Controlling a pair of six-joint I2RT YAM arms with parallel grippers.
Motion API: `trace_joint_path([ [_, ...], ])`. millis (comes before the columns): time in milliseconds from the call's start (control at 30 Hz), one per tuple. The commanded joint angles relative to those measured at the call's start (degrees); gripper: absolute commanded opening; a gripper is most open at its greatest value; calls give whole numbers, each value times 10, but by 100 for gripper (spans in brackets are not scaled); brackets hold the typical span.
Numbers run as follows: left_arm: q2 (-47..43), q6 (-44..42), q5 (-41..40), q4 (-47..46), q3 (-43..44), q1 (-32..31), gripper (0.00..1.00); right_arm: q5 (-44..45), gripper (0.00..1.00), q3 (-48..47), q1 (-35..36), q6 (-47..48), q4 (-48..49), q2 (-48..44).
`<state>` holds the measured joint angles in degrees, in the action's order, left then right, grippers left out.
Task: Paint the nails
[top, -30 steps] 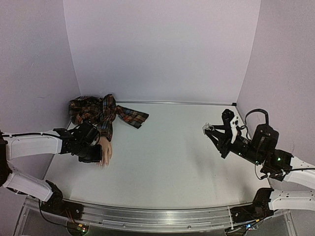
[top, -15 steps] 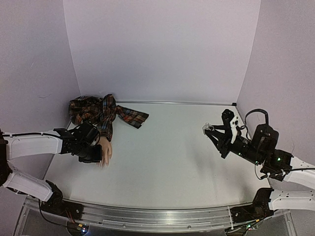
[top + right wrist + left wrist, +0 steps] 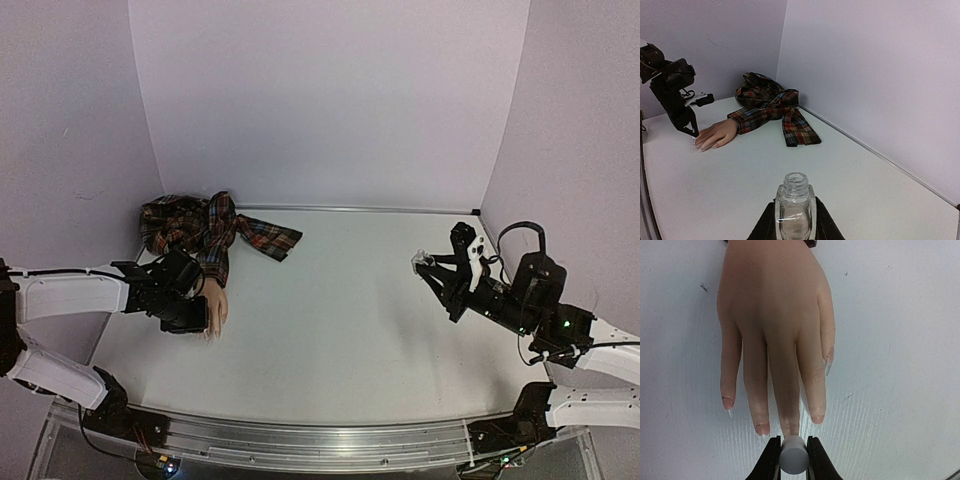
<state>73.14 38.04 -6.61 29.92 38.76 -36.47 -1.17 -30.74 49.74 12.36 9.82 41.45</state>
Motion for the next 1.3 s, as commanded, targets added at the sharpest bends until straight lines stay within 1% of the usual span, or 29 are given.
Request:
trace_joint_path([
  [0,-14,13,7,4,-5,-2,0,-8,0,-1,-4,-5,25,-6],
  [300,-21,30,6,21,-16,-3,0,-8,0,-1,-4,-6,26,-9],
  [500,-81,44,9,27,-25,-6,0,-12,0,-1,-4,-6,28,-5],
  [633,-115,36,10,7,-21,-6,0,-12,0,0,-5,-7,29,-6],
  [867,-48,15,-1,-8,9,-6,0,-8,0,1,-5,-8,28,-16],
  [1267,-40,6,-27,-10,5,1,0,-9,0,3,-6,-8,28,-15],
])
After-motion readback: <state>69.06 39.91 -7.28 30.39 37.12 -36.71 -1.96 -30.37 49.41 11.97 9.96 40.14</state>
